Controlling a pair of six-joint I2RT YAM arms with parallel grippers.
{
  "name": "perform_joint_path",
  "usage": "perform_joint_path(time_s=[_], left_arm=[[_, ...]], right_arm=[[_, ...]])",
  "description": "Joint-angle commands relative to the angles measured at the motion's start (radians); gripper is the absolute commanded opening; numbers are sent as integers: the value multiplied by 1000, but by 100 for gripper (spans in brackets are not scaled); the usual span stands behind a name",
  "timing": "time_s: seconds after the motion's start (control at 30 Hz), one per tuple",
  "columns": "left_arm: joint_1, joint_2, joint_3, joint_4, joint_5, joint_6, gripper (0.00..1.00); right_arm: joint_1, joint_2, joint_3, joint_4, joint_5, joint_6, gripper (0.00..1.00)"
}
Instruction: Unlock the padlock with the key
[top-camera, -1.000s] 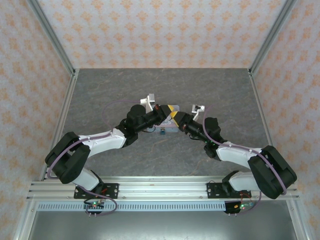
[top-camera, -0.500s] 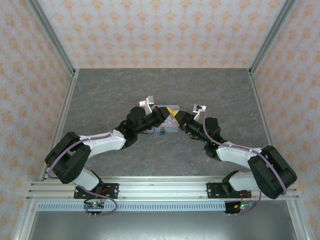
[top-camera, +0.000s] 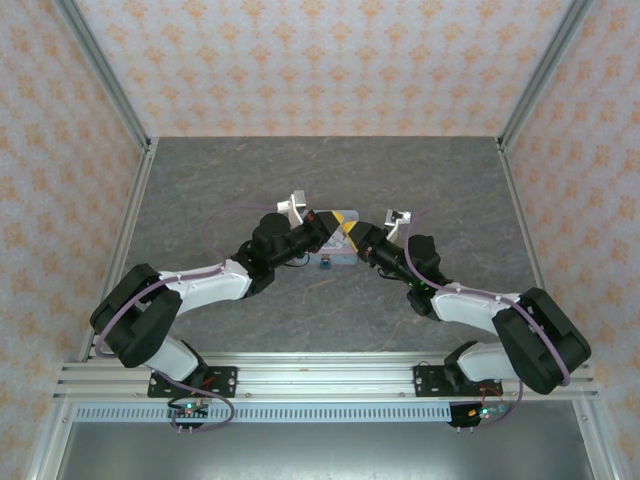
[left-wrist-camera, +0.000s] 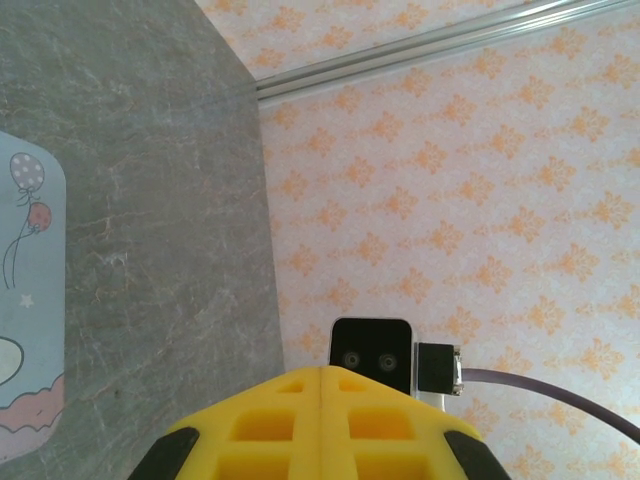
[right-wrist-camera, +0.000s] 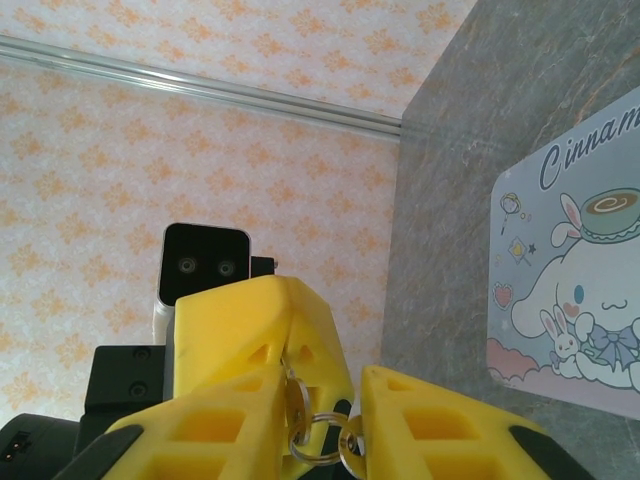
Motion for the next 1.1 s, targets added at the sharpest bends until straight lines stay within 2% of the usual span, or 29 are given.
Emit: perform_joint_path(time_s=[0.0, 0.13, 0.4, 0.73, 0.87, 1.07], left_arm=[[-8, 7, 3, 54, -20, -7, 0], [-9, 1, -7, 54, -22, -6, 0], [-11, -13, -24, 53, -33, -6, 0], [-10, -44, -45, 47, -60, -5, 0], [-11, -42, -39, 44, -58, -6, 0], [-12, -37, -38, 48, -55, -11, 0]], right_arm=[[-2, 7, -10, 58, 4, 0, 24], [-3, 9, -9, 58, 11, -1, 19], [-4, 2, -13, 55, 15, 0, 0], [-18, -6, -32, 52, 21, 1, 0], [-19, -10, -35, 51, 22, 2, 7], [-20, 4, -9, 51, 5, 2, 0]])
